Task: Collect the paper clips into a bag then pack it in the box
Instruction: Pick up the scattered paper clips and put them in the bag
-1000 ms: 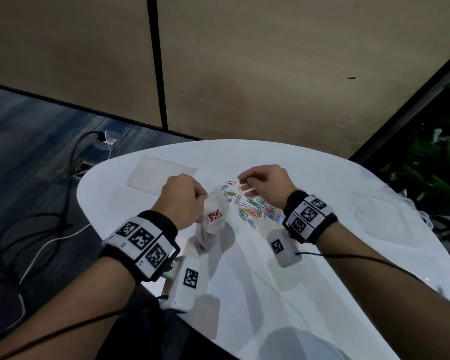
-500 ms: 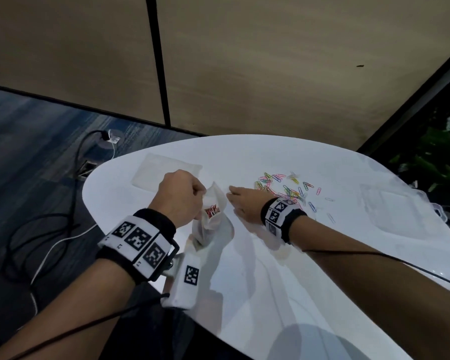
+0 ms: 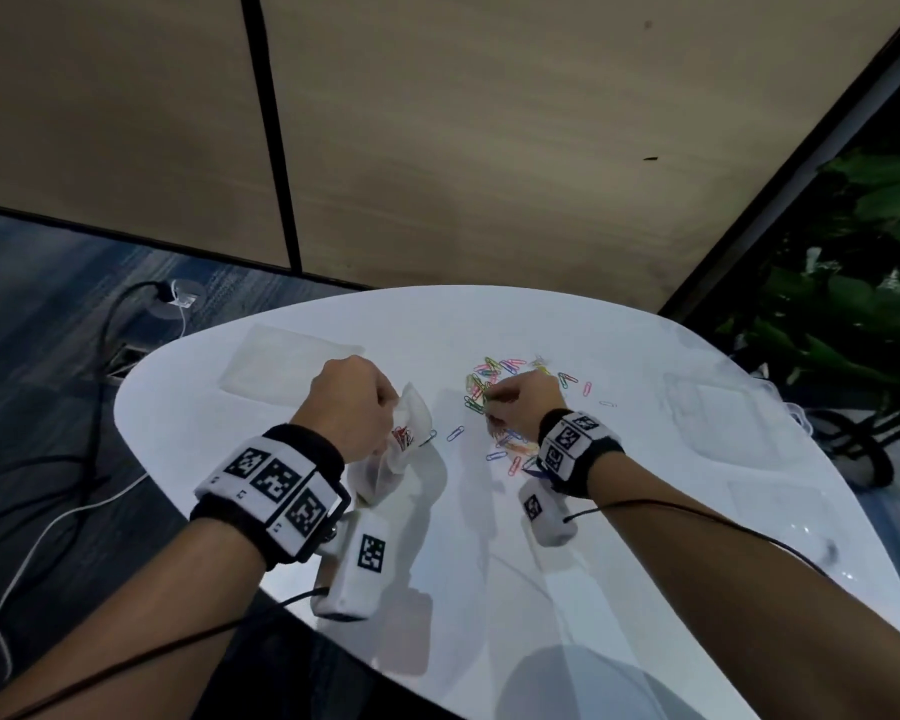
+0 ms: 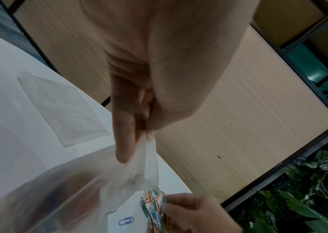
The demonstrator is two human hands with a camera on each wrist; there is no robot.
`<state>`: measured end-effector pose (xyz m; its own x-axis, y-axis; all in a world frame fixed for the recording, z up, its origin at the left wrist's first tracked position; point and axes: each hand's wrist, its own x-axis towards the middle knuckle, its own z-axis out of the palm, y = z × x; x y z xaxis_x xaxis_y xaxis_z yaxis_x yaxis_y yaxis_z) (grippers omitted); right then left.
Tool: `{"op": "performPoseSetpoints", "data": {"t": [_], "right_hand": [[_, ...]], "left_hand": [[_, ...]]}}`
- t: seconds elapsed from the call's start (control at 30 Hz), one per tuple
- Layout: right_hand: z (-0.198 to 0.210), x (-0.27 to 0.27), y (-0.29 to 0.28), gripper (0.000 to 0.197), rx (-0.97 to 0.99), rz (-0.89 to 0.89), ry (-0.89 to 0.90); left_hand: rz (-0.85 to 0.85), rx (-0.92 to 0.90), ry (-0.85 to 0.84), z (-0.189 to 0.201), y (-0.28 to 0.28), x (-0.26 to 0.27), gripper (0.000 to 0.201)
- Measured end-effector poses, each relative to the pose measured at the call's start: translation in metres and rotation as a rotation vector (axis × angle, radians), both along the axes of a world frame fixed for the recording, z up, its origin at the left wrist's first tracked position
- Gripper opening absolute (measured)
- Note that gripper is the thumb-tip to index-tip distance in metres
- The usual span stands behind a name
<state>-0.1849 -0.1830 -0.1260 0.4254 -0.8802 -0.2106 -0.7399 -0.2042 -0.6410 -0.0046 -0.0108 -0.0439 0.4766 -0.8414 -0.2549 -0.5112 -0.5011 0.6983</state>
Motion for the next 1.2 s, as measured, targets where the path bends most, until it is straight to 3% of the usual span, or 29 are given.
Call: {"op": "performPoseSetpoints", "data": {"t": [0.1,0.17,0.3,0.4,0.53,0.63,0.77,0.87,0.97,1.03,1.1,1.2], "right_hand": [[0.035,-0.003,0.011,0.017,0.359,-0.178,-0.473],[0.060,0.000,0.028,0.017,0.523,-0.190,-0.709],[0.079,0.018,0.067,0.020,0.654,-0.104,-0.804],[0.068,0.035,0.089,0.009,0.542,-0.078,-0.704],[0.052,0.047,0.101,0.007,0.110,0.037,-0.342],[0.053,0.053,0.102,0.012,-0.071,0.202,-0.193],[0.060,0.055,0.099,0.025,-0.113,0.400,-0.020],[0.064,0.051,0.091,0.030,-0.068,0.358,-0.114],[0.060,0.046,0.078,0.034,0.110,0.106,-0.452],[0.048,0.044,0.070,0.036,0.157,0.020,-0.496],[0.028,0.042,0.065,0.037,0.025,0.167,-0.206],[-0.012,0.032,0.074,0.045,-0.216,0.733,0.339]], "left_hand": [[-0.004,0.000,-0.001,0.002,-0.004,-0.006,0.018],[-0.001,0.004,0.005,0.002,-0.005,-0.009,0.018],[0.005,-0.005,-0.008,0.000,-0.003,-0.010,0.019],[0.014,-0.020,-0.016,0.002,0.000,-0.009,0.020],[0.008,-0.026,0.012,0.003,0.002,-0.007,0.021],[-0.005,-0.032,0.011,0.001,0.003,-0.005,0.024],[0.004,-0.033,0.025,-0.001,0.004,0.001,0.026],[0.030,-0.036,0.028,-0.001,0.005,0.004,0.024],[0.036,-0.026,0.023,0.000,0.009,0.007,0.023],[0.037,-0.013,0.008,0.001,0.013,0.012,0.022],[0.051,-0.007,-0.003,0.002,0.016,0.017,0.023],[0.072,-0.002,0.007,0.002,0.018,0.021,0.019]]}}
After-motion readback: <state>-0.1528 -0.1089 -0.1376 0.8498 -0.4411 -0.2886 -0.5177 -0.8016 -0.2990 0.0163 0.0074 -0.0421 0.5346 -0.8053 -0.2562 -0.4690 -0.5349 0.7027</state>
